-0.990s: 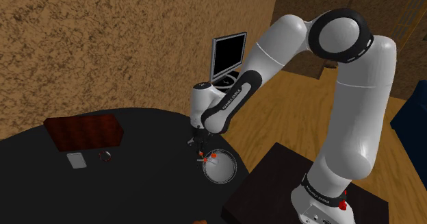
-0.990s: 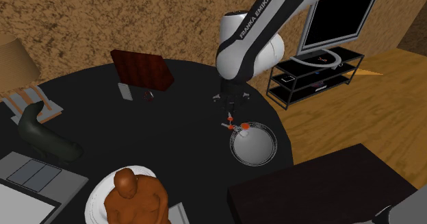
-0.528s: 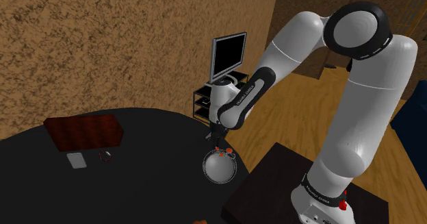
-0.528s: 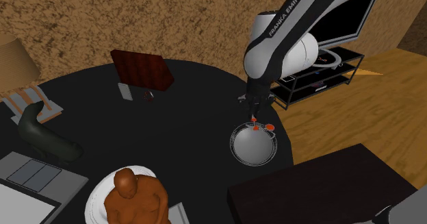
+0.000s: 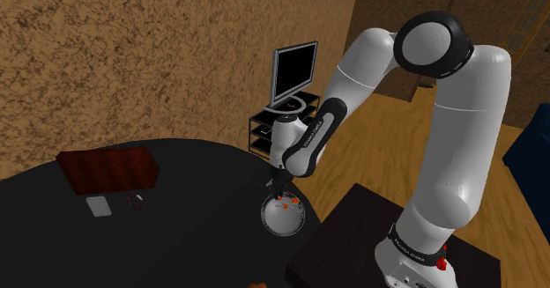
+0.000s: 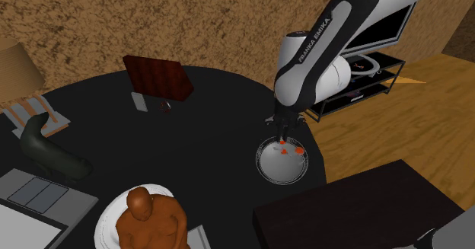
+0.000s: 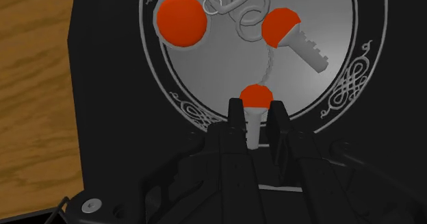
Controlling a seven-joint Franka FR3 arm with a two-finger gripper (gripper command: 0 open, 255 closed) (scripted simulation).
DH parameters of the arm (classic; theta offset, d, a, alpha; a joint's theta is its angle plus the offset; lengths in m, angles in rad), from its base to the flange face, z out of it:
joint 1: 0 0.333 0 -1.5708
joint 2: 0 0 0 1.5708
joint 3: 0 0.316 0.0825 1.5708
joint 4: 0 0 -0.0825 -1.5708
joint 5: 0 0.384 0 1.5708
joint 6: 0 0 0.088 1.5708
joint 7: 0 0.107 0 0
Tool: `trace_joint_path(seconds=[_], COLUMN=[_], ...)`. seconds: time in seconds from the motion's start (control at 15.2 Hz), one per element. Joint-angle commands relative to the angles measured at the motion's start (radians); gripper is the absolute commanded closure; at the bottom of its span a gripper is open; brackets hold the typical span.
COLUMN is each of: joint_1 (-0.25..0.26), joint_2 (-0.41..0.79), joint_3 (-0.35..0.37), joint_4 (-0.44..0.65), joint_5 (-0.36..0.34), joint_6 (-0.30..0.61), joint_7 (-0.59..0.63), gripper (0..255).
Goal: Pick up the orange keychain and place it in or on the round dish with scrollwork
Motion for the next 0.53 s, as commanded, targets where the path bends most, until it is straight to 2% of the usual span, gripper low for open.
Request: trace_joint_path(seconds=[0.0, 0.26, 0.46], joint_1=[0.009, 0.037, 0.038], joint_2=[0.030, 0.106, 0.106], joint_3=[-0.013, -0.050, -0.051], joint_4=[0.004, 0.021, 0.021], joint_5=[-0.019, -0.061, -0.060], joint_6=[0.026, 0.084, 0.084], joint_7=[0.015, 0.046, 0.046], gripper=[255, 255, 255])
